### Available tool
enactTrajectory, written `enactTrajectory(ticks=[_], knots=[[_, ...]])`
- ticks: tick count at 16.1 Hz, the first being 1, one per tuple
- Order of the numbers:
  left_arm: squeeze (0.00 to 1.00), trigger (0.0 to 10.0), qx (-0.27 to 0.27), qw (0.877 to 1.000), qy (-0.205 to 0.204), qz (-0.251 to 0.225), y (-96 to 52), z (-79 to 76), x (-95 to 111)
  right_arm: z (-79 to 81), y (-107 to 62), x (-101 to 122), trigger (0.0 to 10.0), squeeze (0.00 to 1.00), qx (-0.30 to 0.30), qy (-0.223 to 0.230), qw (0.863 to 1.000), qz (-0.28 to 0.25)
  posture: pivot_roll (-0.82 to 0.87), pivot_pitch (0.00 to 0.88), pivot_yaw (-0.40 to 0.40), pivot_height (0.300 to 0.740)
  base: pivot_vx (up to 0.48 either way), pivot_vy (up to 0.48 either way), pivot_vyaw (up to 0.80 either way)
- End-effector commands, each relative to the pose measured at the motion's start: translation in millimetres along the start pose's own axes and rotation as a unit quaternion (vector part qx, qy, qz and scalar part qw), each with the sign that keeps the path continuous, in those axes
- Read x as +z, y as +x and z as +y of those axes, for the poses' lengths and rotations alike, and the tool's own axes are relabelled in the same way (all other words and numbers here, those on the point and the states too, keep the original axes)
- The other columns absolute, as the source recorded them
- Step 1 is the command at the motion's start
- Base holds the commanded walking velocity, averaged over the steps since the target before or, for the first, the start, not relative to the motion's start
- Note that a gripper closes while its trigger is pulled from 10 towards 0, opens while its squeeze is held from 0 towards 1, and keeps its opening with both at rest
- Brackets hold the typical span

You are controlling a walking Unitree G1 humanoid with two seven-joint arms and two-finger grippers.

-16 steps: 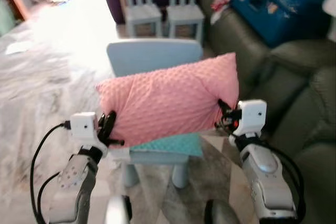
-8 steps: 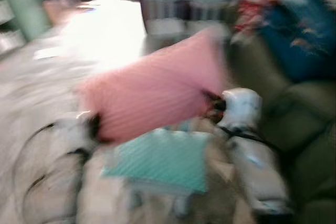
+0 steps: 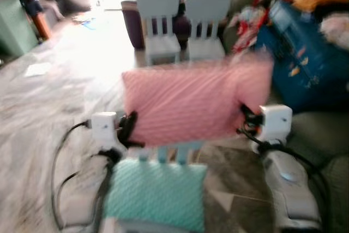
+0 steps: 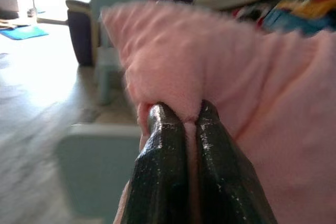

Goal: Move the pillow to the sofa

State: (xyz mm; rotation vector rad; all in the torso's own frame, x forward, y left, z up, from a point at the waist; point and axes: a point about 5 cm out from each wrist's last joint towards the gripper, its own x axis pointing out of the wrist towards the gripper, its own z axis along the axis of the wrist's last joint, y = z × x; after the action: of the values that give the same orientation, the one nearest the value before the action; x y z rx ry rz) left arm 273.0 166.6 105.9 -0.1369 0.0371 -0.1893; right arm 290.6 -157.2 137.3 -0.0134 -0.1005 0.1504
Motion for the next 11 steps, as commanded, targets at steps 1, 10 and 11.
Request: enactTrajectory(ticks=[1, 10, 11], knots=[[0.00, 10.0, 0.027, 1.000, 0.002, 0.009, -5.0, 10.1, -3.3, 7.0, 2.4, 6.4, 10.0, 0.00, 0.019, -0.004, 1.000, -0.013, -0.12, 0.000, 0.009, 0.740, 0.000, 0.000, 0.00], [0.00, 10.0, 0.046, 0.998, 0.034, 0.028, 0.8, 10.0, 2.2, 5.8, 4.1, -1.3, 10.0, 0.00, 0.017, 0.007, 0.999, 0.027, -0.12, 0.000, -0.006, 0.740, 0.000, 0.000, 0.00], [0.00, 10.0, 0.040, 0.999, 0.020, 0.027, 1.5, 9.5, 2.6, 4.9, 4.4, -2.9, 10.0, 0.00, 0.014, 0.007, 0.999, 0.034, -0.12, 0.000, -0.007, 0.740, 0.000, 0.000, 0.00]])
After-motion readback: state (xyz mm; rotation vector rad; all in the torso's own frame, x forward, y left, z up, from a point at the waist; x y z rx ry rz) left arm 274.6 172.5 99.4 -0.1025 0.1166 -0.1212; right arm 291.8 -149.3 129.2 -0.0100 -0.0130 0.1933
